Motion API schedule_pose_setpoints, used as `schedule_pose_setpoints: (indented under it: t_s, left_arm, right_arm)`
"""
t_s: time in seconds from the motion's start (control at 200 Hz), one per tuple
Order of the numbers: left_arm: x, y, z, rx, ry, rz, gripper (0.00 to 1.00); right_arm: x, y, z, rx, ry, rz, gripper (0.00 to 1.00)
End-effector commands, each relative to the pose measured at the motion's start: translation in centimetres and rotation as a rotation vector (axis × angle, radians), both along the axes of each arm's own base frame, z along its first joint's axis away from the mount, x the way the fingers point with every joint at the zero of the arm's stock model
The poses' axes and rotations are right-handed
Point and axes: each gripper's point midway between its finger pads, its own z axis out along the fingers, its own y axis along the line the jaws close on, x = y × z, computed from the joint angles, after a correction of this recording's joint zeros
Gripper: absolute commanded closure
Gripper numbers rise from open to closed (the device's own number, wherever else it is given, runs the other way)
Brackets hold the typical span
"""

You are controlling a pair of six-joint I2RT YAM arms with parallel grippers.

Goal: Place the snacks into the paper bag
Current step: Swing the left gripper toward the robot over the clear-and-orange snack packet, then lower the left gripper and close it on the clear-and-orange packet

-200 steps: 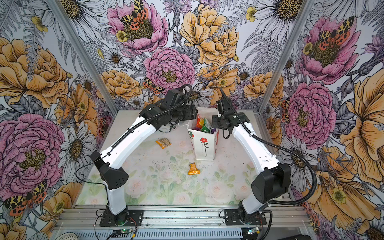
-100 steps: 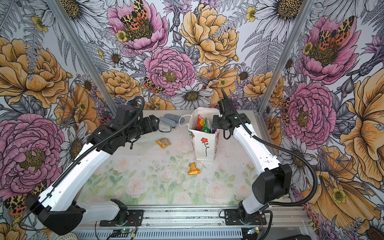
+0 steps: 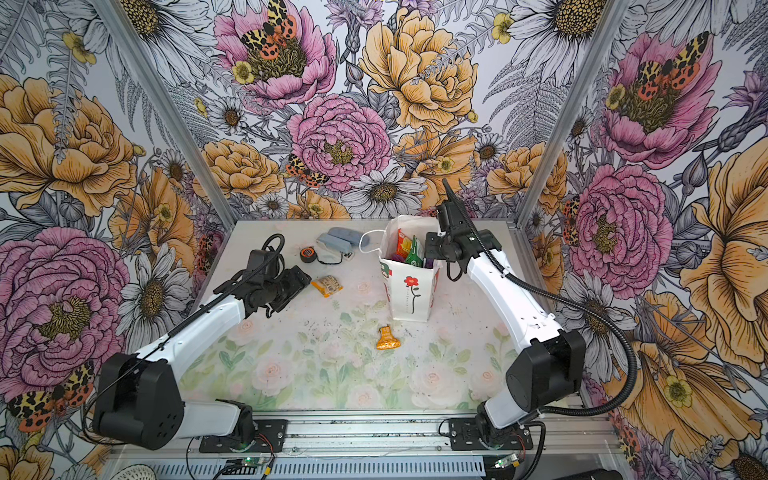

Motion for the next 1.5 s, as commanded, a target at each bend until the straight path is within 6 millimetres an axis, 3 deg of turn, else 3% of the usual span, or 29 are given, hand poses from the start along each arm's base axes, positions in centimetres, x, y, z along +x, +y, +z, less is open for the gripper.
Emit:
schedule_pose_setpoints:
  t_s: [0.0, 0.215, 0.526, 0.731, 0.746, 0.771, 0.876, 0.951, 1.041, 1.246, 1.356, 1.381, 1.497]
  left_arm:
    - [2.6, -1.9, 0.0, -0.100, -0.059, -0.019, 0.15]
    - [4.6, -3.9, -2.5, -0.128, -0.020, -0.026, 0.14]
    - [6.2, -4.5, -5.0, -0.124, 0.017, 0.001, 0.15]
    - [6.7, -4.6, -6.6, -0.084, 0.065, 0.012, 0.22]
    - [6.8, -4.7, -6.5, -0.083, 0.063, 0.012, 0.23]
    - [6.6, -4.6, -8.2, -0.073, 0.100, 0.015, 0.24]
    - [6.6, -4.7, -9.1, -0.061, 0.121, 0.010, 0.31]
    - [6.5, -4.6, -9.7, -0.047, 0.133, 0.016, 0.49]
    - [6.2, -4.6, -10.4, -0.058, 0.145, 0.021, 0.61]
    - [6.0, -4.2, -9.2, -0.008, 0.101, 0.009, 0.75]
    - [5.6, -3.9, -8.9, 0.030, 0.086, -0.001, 0.79]
    - [5.8, -3.9, -7.3, 0.029, 0.051, -0.003, 0.80]
    - [5.1, -3.9, -6.9, 0.017, 0.027, -0.016, 0.82]
  right_arm:
    - [-0.6, -0.1, 0.6, 0.013, -0.015, 0.011, 1.00]
    - [-1.0, 0.1, 0.1, 0.021, 0.001, 0.013, 1.00]
    - [-1.4, 0.0, -0.4, 0.019, 0.011, 0.016, 1.00]
    - [-1.7, 0.0, -0.5, 0.016, 0.013, 0.015, 1.00]
    - [-1.7, 0.0, -0.5, 0.016, 0.013, 0.015, 1.00]
    - [-1.8, -0.1, -0.5, 0.014, 0.013, 0.016, 1.00]
    - [-1.9, -0.2, -0.7, 0.010, 0.017, 0.015, 1.00]
    - [-2.0, -0.2, -0.8, 0.008, 0.018, 0.014, 1.00]
    - [-2.2, -0.4, -0.8, 0.005, 0.017, 0.010, 1.00]
    - [-2.4, -0.5, -1.1, -0.002, 0.022, 0.009, 1.00]
    - [-2.5, -0.5, -1.2, -0.002, 0.023, 0.010, 1.00]
    - [-2.5, -0.5, -1.2, 0.000, 0.025, 0.010, 1.00]
    - [-2.6, -0.6, -1.2, 0.000, 0.024, 0.011, 1.00]
